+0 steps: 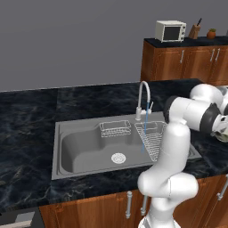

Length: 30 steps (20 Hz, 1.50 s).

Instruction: Rinse each bowl for a few seconds and place them down in the sink or on the counter.

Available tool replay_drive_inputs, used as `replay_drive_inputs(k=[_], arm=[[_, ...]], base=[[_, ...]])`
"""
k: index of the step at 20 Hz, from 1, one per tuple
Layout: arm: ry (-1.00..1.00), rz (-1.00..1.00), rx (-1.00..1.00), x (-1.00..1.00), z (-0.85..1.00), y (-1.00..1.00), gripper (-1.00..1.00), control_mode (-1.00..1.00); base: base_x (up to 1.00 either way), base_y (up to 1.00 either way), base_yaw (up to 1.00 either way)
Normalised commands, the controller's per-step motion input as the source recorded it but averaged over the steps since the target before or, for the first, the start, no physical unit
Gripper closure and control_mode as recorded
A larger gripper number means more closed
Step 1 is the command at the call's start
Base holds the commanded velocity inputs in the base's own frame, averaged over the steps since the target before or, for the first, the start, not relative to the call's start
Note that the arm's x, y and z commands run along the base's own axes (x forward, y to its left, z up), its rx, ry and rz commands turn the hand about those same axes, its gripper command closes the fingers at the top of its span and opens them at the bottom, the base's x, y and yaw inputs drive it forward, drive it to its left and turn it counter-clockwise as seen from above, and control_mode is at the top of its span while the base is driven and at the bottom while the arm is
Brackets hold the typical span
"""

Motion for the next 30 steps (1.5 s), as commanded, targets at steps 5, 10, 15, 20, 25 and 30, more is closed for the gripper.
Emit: replay_drive_inputs(k=[5,10,15,20,25,30], arm=[[0.00,0.04,0.00,0.21,-0.06,-0.18,-1.00,-1.00],[0.00,0.05,0.00,0.17,-0.04,-0.26,-1.00,-1.00],[0.00,0.06,0.00,0.11,-0.17,-0.20,-1.00,-1.00],[0.00,0.06,0.00,0.12,-0.22,-0.15,-1.00,-1.00],[0.00,0.07,0.00,0.12,-0.22,-0.12,-1.00,-1.00],[0.00,0.04,0.00,0.05,-0.11,0.00,1.00,-1.00]], base=[[0.00,0.00,0.00],[0.00,0.00,0.00],[0.00,0.00,0.00],[0.00,0.00,0.00],[0.00,0.00,0.00],[0.00,0.00,0.00]])
